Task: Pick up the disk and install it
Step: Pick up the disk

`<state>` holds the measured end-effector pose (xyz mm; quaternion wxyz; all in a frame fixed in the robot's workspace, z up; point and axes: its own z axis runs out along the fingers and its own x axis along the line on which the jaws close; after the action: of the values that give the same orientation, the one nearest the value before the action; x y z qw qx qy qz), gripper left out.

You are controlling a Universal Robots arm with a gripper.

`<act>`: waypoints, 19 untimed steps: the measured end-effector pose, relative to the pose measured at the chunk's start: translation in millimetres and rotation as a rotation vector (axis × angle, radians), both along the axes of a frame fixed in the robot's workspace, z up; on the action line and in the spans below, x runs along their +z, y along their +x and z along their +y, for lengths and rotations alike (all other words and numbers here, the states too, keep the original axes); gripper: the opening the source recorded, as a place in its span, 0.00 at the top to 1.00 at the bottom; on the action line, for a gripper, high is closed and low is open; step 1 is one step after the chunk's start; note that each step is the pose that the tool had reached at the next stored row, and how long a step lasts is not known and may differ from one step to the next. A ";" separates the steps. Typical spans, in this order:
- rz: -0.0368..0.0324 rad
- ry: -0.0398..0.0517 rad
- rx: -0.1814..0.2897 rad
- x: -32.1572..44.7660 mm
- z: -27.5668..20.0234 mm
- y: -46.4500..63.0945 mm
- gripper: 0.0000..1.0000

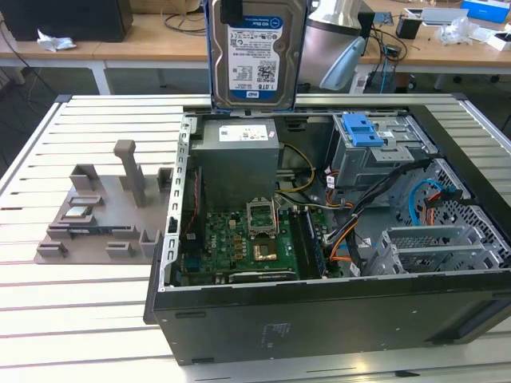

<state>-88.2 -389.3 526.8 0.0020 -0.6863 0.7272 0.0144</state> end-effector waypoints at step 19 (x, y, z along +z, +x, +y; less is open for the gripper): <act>0.0000 0.0000 0.000 -1.2 -38.8 6.6 0.63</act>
<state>-81.6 -428.1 525.7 0.0020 -0.6863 0.7272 0.0144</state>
